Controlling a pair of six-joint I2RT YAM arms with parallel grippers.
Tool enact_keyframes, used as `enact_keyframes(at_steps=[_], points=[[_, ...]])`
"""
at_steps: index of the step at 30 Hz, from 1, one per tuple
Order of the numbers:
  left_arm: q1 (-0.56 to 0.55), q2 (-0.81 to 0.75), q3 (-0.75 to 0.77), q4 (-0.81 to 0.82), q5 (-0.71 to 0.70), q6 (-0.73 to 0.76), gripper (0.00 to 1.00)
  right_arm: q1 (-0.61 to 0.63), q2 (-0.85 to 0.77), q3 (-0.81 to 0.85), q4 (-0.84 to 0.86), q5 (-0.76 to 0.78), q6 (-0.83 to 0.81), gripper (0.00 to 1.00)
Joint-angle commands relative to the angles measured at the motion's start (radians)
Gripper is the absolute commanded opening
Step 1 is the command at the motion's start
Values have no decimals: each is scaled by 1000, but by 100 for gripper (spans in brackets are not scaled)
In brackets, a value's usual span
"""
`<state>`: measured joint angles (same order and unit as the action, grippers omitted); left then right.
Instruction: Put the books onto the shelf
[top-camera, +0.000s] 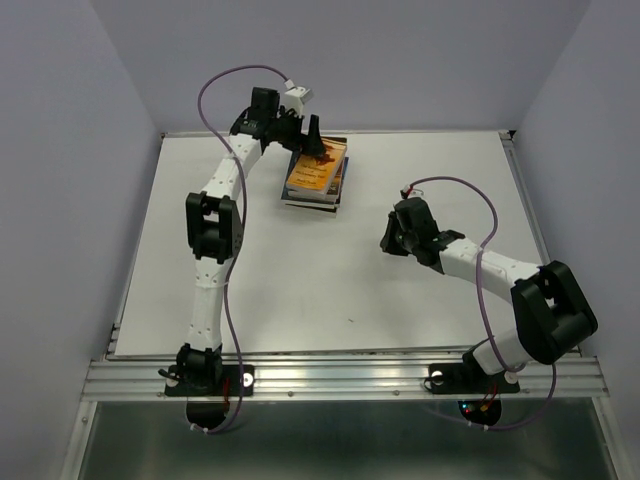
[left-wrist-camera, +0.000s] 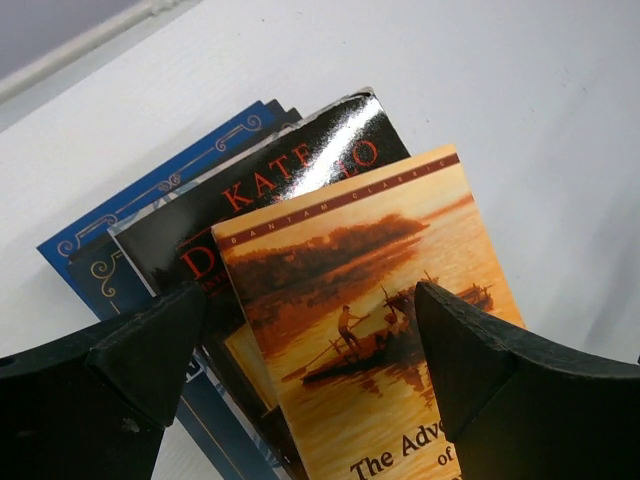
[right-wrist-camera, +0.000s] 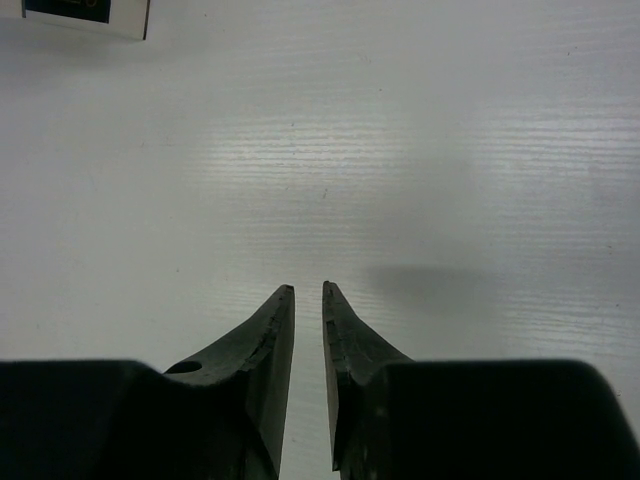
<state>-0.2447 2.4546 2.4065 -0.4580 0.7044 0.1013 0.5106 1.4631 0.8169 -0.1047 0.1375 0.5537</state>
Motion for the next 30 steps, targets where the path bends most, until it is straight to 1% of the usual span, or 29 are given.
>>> enact_keyframes(at_steps=[1,4,5,7,8,9,10,11,13,14,15,16,17,20,21,23,24,26,27,28,29,30], points=[[2,-28,56,107,-71,-46,99,-6,-23,34,8,2,11,24],[2,-51,56,110,-112,-83,99,-6,-23,33,5,5,11,25],[2,-69,48,107,-131,-87,99,-6,-23,33,2,10,15,29],[2,-91,40,107,-192,-139,99,-6,-27,31,0,16,22,33],[2,-103,42,102,-225,-152,99,-6,-30,31,0,23,26,36],[4,-136,42,93,-290,-167,99,-6,-41,33,-1,40,29,48],[5,-158,37,90,-308,-176,99,-6,-47,33,-7,53,32,53],[7,-210,17,93,-363,-183,99,-6,-64,36,-10,83,37,72],[8,-267,-10,87,-402,-202,99,-6,-84,37,-18,115,41,96],[10,-299,-35,85,-414,-227,99,-15,-95,37,-26,129,46,100],[16,-374,-99,90,-443,-248,99,-15,-115,36,-29,160,48,100],[19,-417,-136,91,-454,-259,99,-15,-125,37,-35,175,49,100],[25,-507,-226,100,-500,-282,99,-15,-144,39,-55,204,55,100],[25,-665,-421,145,-638,-333,99,-15,-173,38,-98,258,55,100],[25,-781,-586,200,-758,-386,99,-15,-185,30,-107,293,54,100],[25,-891,-744,240,-860,-446,99,-15,-227,18,-118,312,34,100],[27,-995,-897,269,-952,-519,99,-15,-256,5,-127,324,34,100],[27,-1086,-1036,292,-1023,-601,99,-15,-285,-7,-133,335,35,100],[27,-1171,-1172,306,-1071,-638,99,-15,-297,-13,-139,365,41,100],[27,-1213,-1232,323,-1074,-675,99,-15,-309,-19,-150,388,48,100],[27,-1288,-1341,350,-1098,-692,99,-15,-335,-24,-153,425,46,100],[25,-1289,-1389,354,-1099,-713,99,-15,-348,-28,-155,448,46,100]])
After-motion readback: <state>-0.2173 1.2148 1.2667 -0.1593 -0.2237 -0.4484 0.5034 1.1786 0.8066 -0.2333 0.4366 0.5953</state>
